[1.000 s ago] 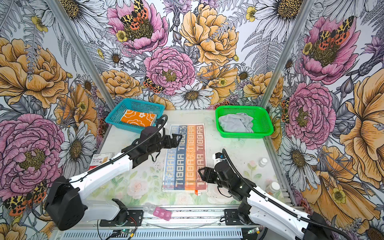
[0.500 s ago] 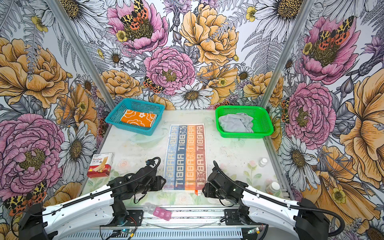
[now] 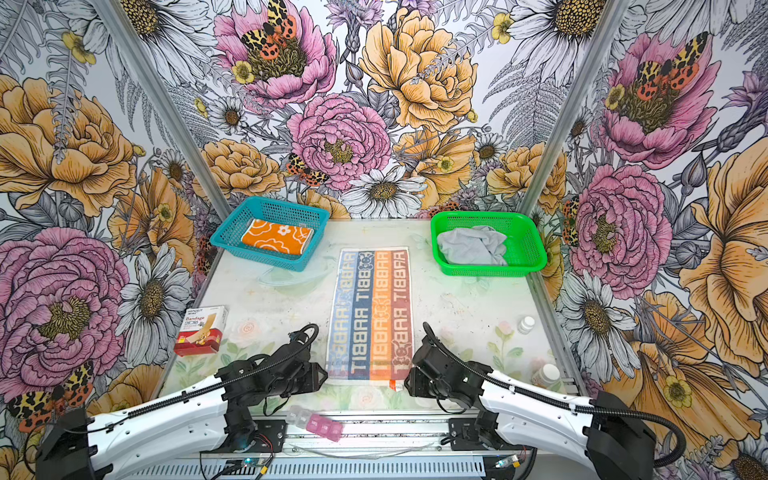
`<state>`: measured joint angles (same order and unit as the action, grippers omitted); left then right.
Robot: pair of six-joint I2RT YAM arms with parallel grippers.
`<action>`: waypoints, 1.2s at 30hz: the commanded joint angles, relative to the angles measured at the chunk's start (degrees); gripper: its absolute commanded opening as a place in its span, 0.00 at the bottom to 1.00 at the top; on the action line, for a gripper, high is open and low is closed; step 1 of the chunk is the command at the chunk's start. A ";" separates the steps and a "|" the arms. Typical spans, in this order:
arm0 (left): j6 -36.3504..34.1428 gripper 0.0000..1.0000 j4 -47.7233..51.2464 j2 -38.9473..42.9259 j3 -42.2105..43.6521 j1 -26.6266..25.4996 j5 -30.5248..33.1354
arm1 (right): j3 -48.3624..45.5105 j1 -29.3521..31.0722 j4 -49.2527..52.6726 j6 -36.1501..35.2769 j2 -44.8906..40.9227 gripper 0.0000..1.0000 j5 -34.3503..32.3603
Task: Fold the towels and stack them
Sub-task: 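Pinch the two near corners of the RABBIT towel with both grippers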
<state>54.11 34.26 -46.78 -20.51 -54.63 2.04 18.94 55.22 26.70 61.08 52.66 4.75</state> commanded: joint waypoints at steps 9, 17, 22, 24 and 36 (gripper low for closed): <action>0.47 0.44 -4.40 -0.09 2.36 -0.42 -5.28 | 2.76 0.94 -0.98 0.16 5.29 0.39 -0.27; 0.37 0.44 -9.44 -4.10 3.02 -0.47 -7.57 | 2.70 1.06 -1.46 -0.02 5.78 0.31 -1.18; 0.38 0.44 -10.43 -5.93 3.10 -0.72 -7.53 | 2.79 1.08 -1.73 -0.04 5.87 0.27 -1.43; 0.49 0.44 -10.96 -6.12 3.24 -0.61 -7.38 | 2.78 1.10 -1.71 -0.18 5.87 0.25 -1.69; 0.65 0.22 -13.12 -9.55 2.76 -0.71 -6.53 | 3.67 0.94 -1.65 -1.05 5.78 0.08 -2.58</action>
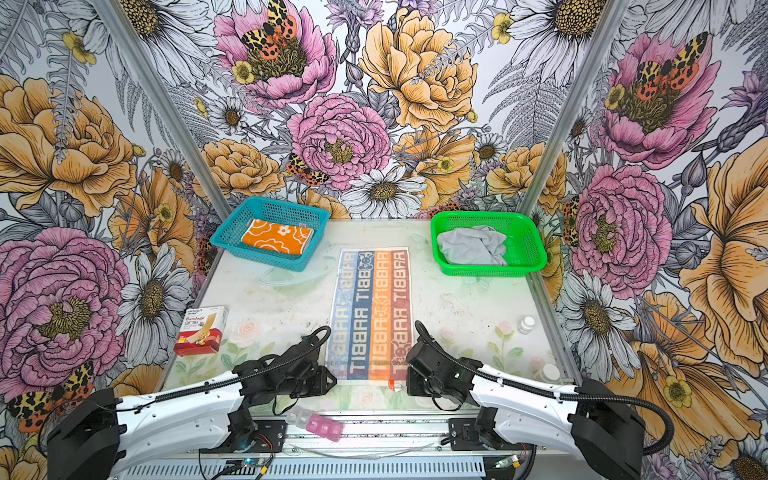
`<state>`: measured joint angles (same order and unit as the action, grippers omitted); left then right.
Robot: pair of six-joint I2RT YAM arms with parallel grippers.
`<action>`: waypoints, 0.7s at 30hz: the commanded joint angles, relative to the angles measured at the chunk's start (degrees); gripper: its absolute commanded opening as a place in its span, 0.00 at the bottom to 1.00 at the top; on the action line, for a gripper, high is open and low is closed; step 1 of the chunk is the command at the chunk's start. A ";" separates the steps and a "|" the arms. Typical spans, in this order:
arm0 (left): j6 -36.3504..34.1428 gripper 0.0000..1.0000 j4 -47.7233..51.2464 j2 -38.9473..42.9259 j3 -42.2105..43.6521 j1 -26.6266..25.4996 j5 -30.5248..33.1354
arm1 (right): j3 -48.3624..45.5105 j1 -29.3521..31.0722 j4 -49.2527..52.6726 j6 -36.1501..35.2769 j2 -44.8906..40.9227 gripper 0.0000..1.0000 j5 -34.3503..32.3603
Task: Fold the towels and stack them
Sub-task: 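Pinch the two near corners of the RABBIT towel with both grippers, then lift the near edge and carry it over toward the far edge with both grippers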
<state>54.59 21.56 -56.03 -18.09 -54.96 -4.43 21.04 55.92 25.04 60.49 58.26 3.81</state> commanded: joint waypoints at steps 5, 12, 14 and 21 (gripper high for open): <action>-0.17 0.11 0.04 0.73 -0.23 -0.34 0.03 | 2.86 0.19 0.10 -2.82 -0.65 0.00 -2.05; -1.24 0.00 11.16 6.15 -5.48 -3.60 2.11 | 2.91 0.33 1.24 -4.74 -6.02 0.00 2.25; -0.99 0.00 17.01 9.26 -7.69 -5.18 4.36 | 2.91 0.61 2.55 -4.85 -8.16 0.00 4.18; -0.13 0.00 24.96 19.01 -9.97 -7.70 6.55 | 6.04 2.78 8.62 -4.23 -16.85 0.00 4.87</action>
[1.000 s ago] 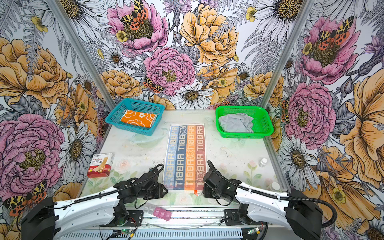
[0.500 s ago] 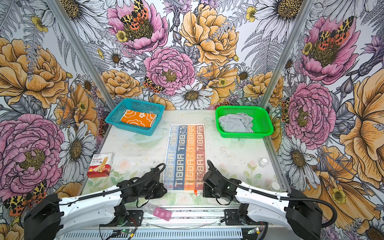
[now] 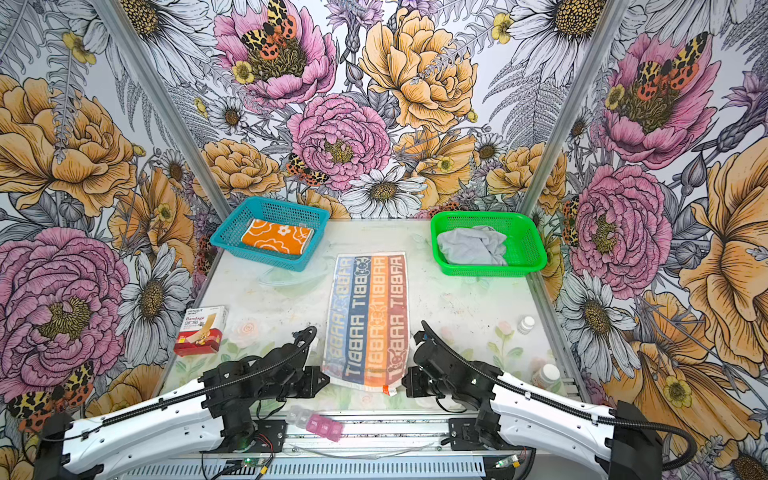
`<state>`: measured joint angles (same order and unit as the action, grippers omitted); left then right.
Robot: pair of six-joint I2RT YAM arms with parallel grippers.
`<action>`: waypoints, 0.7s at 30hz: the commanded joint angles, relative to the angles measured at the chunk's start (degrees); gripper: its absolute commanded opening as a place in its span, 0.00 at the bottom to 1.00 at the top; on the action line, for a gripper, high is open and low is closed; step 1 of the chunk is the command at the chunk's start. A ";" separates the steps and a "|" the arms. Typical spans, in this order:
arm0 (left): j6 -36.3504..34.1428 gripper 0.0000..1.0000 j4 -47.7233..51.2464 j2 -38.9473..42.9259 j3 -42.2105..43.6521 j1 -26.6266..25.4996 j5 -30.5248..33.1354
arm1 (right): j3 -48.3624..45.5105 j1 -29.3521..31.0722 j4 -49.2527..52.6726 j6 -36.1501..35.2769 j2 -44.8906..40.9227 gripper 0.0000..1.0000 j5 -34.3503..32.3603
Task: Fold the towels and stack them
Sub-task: 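Lift the near edge and carry it over toward the far edge with both grippers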
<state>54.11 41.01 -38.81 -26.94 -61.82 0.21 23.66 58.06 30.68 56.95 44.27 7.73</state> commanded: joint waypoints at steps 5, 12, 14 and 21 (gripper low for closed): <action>-0.06 0.00 6.38 1.20 -5.19 -2.51 3.86 | 9.98 0.54 6.59 -1.84 -6.98 0.00 -1.98; -9.16 0.00 -0.32 -8.92 -12.61 4.53 2.00 | 18.36 -7.95 6.15 -9.29 6.87 0.00 -4.25; -12.17 0.00 -2.61 -12.71 -14.90 9.59 -0.76 | 21.93 -10.42 5.98 -12.50 12.19 0.00 -4.65; -17.54 0.00 -8.77 -22.91 -20.30 23.50 -8.49 | 32.61 -18.40 6.06 -20.19 24.02 0.00 -3.63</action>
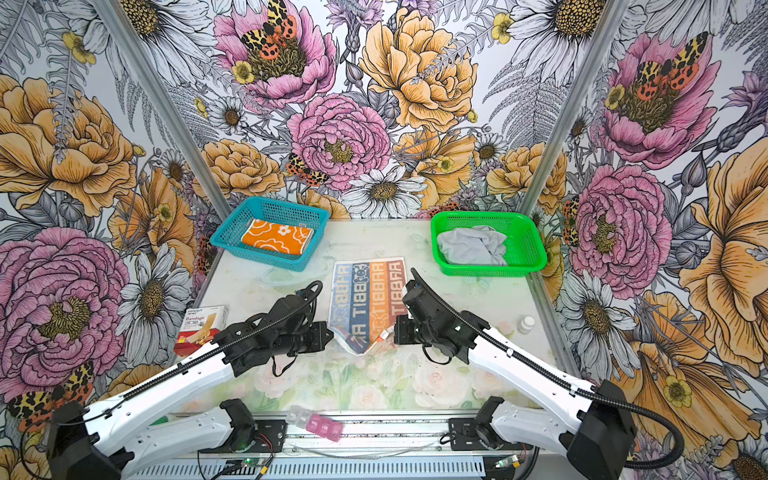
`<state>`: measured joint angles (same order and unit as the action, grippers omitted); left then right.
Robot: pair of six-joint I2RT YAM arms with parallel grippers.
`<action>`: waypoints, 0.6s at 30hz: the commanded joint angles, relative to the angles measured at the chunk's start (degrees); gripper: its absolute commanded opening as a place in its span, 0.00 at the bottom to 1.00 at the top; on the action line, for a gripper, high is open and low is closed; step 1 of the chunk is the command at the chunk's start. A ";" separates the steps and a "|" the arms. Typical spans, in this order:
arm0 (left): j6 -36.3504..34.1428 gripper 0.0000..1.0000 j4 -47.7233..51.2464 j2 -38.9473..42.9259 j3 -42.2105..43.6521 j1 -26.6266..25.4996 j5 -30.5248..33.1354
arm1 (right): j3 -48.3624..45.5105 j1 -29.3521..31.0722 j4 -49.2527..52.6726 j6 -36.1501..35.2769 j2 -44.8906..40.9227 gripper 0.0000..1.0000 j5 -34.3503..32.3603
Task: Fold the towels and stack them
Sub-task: 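Lift the near edge and carry it over toward the far edge with both grippers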
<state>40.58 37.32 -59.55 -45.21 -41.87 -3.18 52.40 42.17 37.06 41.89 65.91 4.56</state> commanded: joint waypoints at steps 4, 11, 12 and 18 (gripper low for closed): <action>-4.70 0.00 -10.54 -8.33 -4.77 10.29 -11.69 | 7.72 -7.72 -0.41 -8.74 8.91 0.00 1.30; -8.36 0.00 -12.70 -21.05 -15.28 15.50 -14.18 | 15.29 -13.67 -1.81 -13.74 19.80 0.00 3.03; -8.87 0.00 -12.63 -22.89 -16.90 15.88 -13.97 | 16.93 -14.46 -1.88 -14.46 21.42 0.00 3.53; -10.33 0.00 -12.62 -31.92 -24.82 18.58 -12.48 | 25.12 -19.25 -2.34 -17.44 31.38 0.00 8.04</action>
<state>32.53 26.20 -89.47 -67.33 -24.43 -15.27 73.82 24.53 36.16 27.27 94.17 9.58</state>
